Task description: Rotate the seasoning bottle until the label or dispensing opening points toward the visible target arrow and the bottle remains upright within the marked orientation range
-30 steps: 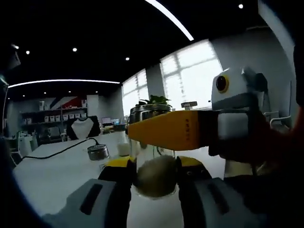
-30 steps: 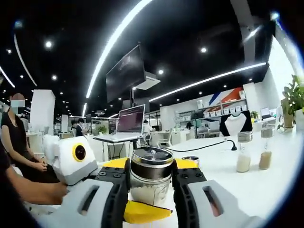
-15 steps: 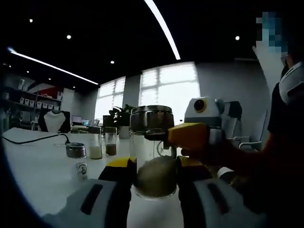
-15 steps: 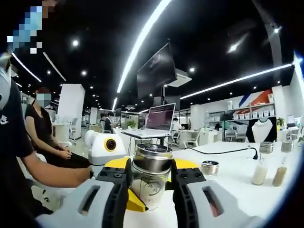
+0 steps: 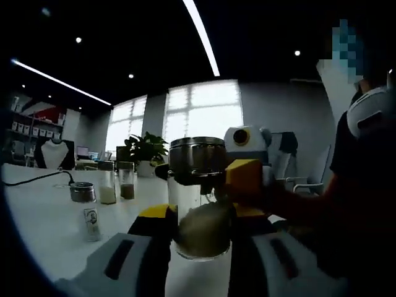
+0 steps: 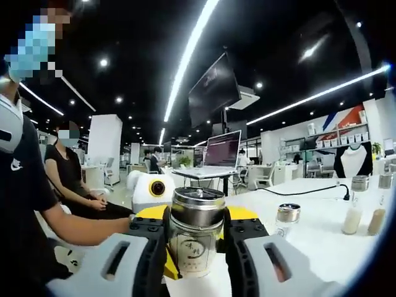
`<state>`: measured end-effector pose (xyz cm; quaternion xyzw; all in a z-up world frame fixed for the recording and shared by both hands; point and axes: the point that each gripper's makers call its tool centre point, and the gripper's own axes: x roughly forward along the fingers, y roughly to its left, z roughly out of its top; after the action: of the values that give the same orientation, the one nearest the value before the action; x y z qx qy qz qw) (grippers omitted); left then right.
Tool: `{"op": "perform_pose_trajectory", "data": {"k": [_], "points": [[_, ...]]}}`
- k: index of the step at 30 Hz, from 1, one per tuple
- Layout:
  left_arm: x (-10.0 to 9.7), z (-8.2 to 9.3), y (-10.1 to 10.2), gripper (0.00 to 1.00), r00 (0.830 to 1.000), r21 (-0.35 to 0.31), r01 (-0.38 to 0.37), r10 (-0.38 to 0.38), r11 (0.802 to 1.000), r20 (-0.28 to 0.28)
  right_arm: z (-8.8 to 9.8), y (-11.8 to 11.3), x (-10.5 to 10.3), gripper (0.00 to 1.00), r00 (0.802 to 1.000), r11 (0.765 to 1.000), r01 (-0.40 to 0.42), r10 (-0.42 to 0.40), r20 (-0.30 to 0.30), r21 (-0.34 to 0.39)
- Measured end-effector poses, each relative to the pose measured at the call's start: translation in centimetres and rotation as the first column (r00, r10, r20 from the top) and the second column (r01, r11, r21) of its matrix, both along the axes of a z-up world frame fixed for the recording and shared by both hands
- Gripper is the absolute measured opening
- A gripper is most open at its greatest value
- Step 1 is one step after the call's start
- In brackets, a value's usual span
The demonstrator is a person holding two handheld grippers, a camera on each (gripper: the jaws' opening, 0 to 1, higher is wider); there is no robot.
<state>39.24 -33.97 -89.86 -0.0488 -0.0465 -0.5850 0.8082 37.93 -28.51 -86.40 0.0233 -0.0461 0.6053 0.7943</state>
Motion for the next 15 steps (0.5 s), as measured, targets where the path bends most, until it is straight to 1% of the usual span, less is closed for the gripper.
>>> {"op": "perform_pose_trajectory", "data": {"k": [1, 2, 3, 4, 5, 6, 7, 8, 9, 10, 11, 12, 13, 15], "points": [[0.4, -0.1, 0.0, 0.38, 1.000, 0.011, -0.028, 0.028, 1.000, 0.008, 0.0, 0.0, 0.5, 0.32, 0.999, 0.999, 0.043, -0.043, 0.026, -0.006], [1.0, -0.2, 0.1, 0.39, 0.998, 0.019, -0.064, 0.064, 0.998, 0.014, 0.0, 0.0, 0.9, 0.32, 0.997, 0.997, 0.076, -0.076, 0.035, -0.010], [1.7, -0.3, 0.1, 0.39, 0.994, 0.033, -0.111, 0.111, 0.993, 0.022, -0.2, -0.1, 1.6, 0.32, 0.991, 0.991, 0.131, -0.130, 0.035, -0.016], [2.0, -0.4, 0.2, 0.39, 0.991, 0.040, -0.134, 0.133, 0.990, 0.030, -0.3, -0.1, 1.9, 0.32, 0.987, 0.988, 0.156, -0.155, 0.029, -0.014], [2.4, -0.4, 0.2, 0.39, 0.986, 0.044, -0.165, 0.163, 0.985, 0.039, -0.2, -0.2, 2.4, 0.32, 0.982, 0.982, 0.190, -0.190, 0.018, 0.003], [2.7, -0.5, 0.3, 0.39, 0.982, 0.048, -0.187, 0.186, 0.981, 0.039, -0.2, -0.3, 2.7, 0.32, 0.976, 0.976, 0.218, -0.218, 0.012, 0.009], [3.1, -0.6, 0.4, 0.39, 0.976, 0.062, -0.215, 0.213, 0.975, 0.045, -0.4, -0.4, 3.3, 0.32, 0.964, 0.964, 0.267, -0.267, 0.014, 0.006], [3.5, -0.8, 0.6, 0.39, 0.966, 0.083, -0.256, 0.252, 0.963, 0.057, -0.5, -0.5, 3.6, 0.32, 0.955, 0.955, 0.297, -0.297, 0.021, 0.001], [3.9, -1.1, 0.7, 0.39, 0.956, 0.108, -0.291, 0.284, 0.950, 0.075, -0.8, -0.6, 4.2, 0.32, 0.936, 0.937, 0.350, -0.349, 0.044, -0.021], [4.5, -0.9, 1.0, 0.39, 0.927, 0.135, -0.362, 0.341, 0.922, 0.153, -0.8, -0.7, 4.5, 0.32, 0.925, 0.925, 0.379, -0.378, 0.048, -0.020], [4.8, -0.9, 1.1, 0.39, 0.904, 0.150, -0.410, 0.378, 0.900, 0.200, -0.8, -0.9, 4.9, 0.32, 0.913, 0.913, 0.407, -0.406, 0.039, -0.012], [4.9, -1.0, 1.1, 0.39, 0.895, 0.152, -0.428, 0.395, 0.891, 0.205, -0.7, -1.0, 5.1, 0.32, 0.909, 0.909, 0.417, -0.417, 0.013, 0.005], [4.9, -1.0, 0.9, 0.39, 0.894, 0.152, -0.436, 0.406, 0.887, 0.189, -0.8, -1.1, 5.4, 0.32, 0.902, 0.902, 0.430, -0.429, -0.041, 0.030], [5.1, -1.0, 0.7, 0.39, 0.892, 0.147, -0.442, 0.416, 0.885, 0.179, -0.7, -1.5, 5.8, 0.32, 0.889, 0.888, 0.456, -0.451, -0.079, 0.056]]}}
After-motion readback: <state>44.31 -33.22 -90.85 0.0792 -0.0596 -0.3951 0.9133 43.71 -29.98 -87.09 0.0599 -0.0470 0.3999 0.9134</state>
